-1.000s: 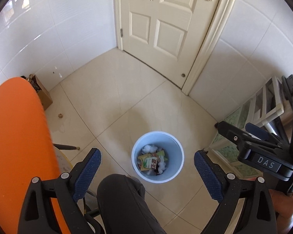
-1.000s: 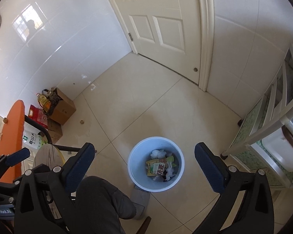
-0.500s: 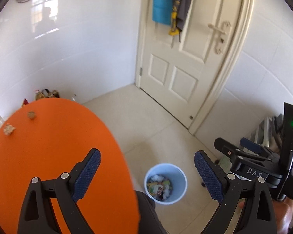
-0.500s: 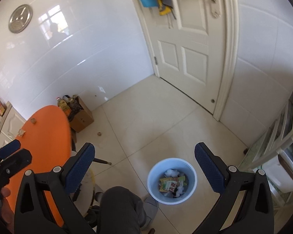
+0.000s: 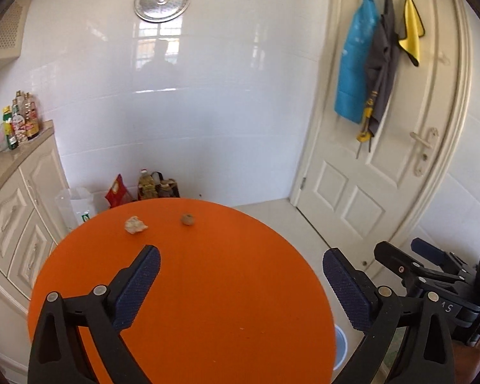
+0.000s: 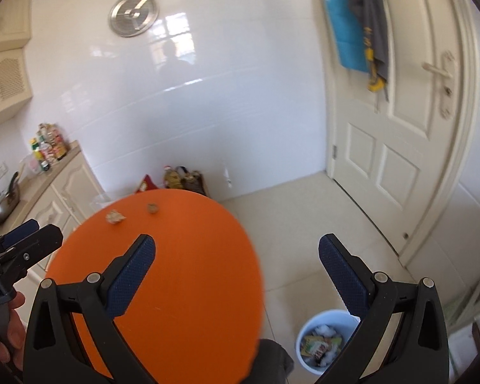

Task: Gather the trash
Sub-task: 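Move both tools back over the orange table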

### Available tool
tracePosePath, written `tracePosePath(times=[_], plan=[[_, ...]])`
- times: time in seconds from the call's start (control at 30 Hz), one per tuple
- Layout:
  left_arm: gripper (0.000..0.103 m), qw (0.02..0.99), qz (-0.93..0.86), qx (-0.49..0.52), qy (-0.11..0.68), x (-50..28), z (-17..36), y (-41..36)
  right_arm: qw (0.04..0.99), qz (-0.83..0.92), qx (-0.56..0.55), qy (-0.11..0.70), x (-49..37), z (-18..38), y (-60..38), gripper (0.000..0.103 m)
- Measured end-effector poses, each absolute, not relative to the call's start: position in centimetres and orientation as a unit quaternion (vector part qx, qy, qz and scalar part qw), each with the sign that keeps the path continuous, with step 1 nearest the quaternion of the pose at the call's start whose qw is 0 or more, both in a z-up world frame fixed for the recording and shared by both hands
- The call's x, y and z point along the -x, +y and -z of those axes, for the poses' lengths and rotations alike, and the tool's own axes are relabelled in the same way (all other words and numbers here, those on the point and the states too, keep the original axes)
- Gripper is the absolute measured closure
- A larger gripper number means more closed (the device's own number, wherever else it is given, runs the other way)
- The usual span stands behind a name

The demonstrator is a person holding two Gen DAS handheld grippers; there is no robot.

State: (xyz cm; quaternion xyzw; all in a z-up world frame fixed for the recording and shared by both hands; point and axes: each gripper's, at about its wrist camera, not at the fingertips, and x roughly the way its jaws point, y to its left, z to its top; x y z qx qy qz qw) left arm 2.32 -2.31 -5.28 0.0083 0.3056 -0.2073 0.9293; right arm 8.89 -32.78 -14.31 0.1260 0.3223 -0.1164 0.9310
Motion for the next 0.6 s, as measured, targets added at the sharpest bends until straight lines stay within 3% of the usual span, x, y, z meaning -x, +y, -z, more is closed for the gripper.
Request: tracePosePath(times=[0.33,0.6], plan=[[0.001,0.958,0.119,0.047,0.255,2.5,4.4,6.7,0.958,0.036,-0.058,0.279,-13.9,10.4,-22.3,0.0],[0.001,0.955,0.073,0.058,0.282,-0.8,7.5,8.2,0.954,0.004,-0.035,0.296,-20.2,11.7,-18.8,0.0]])
